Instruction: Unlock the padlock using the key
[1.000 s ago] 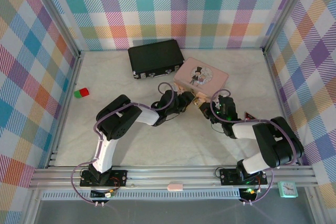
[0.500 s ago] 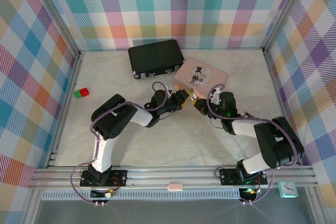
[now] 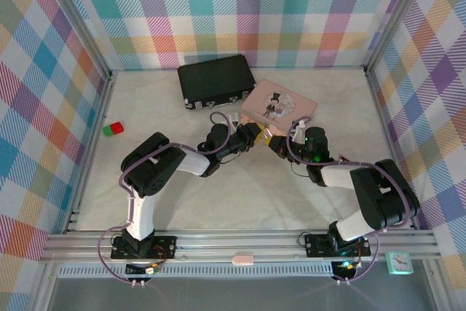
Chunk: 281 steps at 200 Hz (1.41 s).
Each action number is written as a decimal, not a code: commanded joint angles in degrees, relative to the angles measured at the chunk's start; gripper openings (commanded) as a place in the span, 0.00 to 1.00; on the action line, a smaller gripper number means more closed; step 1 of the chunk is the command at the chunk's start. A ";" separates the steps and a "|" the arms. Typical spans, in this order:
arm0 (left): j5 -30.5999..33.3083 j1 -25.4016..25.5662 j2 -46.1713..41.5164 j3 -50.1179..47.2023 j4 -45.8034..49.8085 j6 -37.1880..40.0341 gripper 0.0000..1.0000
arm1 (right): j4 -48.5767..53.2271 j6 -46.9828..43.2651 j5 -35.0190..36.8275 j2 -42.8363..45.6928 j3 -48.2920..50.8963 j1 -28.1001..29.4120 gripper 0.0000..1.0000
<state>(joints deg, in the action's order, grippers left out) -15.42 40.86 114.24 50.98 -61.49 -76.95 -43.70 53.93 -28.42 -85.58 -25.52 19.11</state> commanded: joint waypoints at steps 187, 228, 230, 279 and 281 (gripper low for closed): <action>1.07 0.23 -3.63 1.43 8.20 7.01 0.39 | 0.88 0.87 -0.11 7.18 1.08 -0.66 0.00; 1.40 0.60 -3.44 1.84 10.59 7.88 0.40 | 0.29 1.37 -0.12 7.42 0.99 -0.66 0.00; 1.50 0.60 -3.48 1.84 10.78 7.98 0.40 | 0.29 1.36 -0.11 7.42 1.00 -0.66 0.00; 4.96 0.88 -5.88 1.94 19.83 12.49 0.42 | 1.54 1.01 0.15 9.19 1.17 -0.66 0.00; 4.96 0.89 -5.87 2.02 19.90 12.52 0.42 | 1.65 0.98 0.15 9.27 1.17 -0.66 0.00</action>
<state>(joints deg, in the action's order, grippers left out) -13.28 41.85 111.04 52.45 -48.71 -68.18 -39.75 56.07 -27.59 -78.50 -24.21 18.70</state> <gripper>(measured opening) 0.413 0.046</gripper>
